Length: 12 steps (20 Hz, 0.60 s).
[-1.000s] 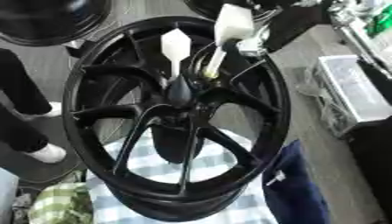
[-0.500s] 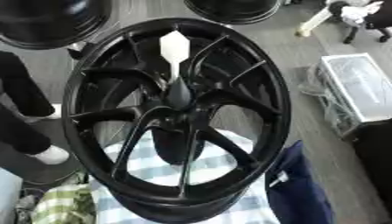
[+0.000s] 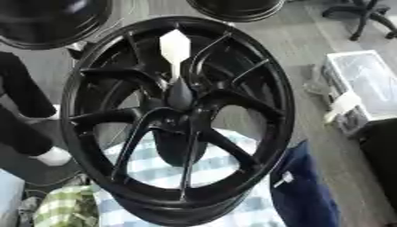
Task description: Pull the pin out of the wheel hub.
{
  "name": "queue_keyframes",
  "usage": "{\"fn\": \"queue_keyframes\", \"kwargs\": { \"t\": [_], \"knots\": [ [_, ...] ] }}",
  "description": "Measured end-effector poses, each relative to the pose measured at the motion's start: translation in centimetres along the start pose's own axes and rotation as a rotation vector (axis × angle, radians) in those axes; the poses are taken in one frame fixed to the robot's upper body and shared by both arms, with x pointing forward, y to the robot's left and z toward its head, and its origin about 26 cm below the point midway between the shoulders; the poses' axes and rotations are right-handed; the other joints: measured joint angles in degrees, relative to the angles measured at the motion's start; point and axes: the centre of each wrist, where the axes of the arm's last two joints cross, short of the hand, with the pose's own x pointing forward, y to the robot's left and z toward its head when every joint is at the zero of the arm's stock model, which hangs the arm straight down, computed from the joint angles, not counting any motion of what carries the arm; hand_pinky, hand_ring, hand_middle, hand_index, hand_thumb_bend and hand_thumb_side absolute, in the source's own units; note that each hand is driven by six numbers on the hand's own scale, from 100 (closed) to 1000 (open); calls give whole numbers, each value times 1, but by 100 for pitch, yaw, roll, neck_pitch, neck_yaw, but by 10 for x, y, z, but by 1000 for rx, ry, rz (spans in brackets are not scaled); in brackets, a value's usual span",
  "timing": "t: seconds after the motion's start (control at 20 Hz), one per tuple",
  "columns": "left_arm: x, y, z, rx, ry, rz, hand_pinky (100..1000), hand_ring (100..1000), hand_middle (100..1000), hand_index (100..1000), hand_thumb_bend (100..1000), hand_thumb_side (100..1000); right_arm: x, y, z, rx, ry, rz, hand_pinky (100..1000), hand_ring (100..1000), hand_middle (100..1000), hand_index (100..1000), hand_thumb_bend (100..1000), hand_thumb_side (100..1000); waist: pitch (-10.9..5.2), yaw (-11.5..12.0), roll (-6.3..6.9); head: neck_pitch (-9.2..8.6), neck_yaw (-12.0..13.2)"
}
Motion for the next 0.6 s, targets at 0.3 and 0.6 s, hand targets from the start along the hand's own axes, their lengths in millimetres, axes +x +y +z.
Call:
{"fn": "queue_keyframes", "kwargs": {
  "t": [0.3,0.6],
  "knots": [
    [0,0,0,0,-1,1,724,579,579,589,700,272,-10,3,0,-49,-26,-109,852,833,789,863,524,297,0,-20,32,-4,6],
    [1,0,0,0,-2,2,725,579,579,589,699,273,0,12,-1,-86,-75,-282,840,793,745,822,338,326,0,-2,31,-5,1]
  ]
}}
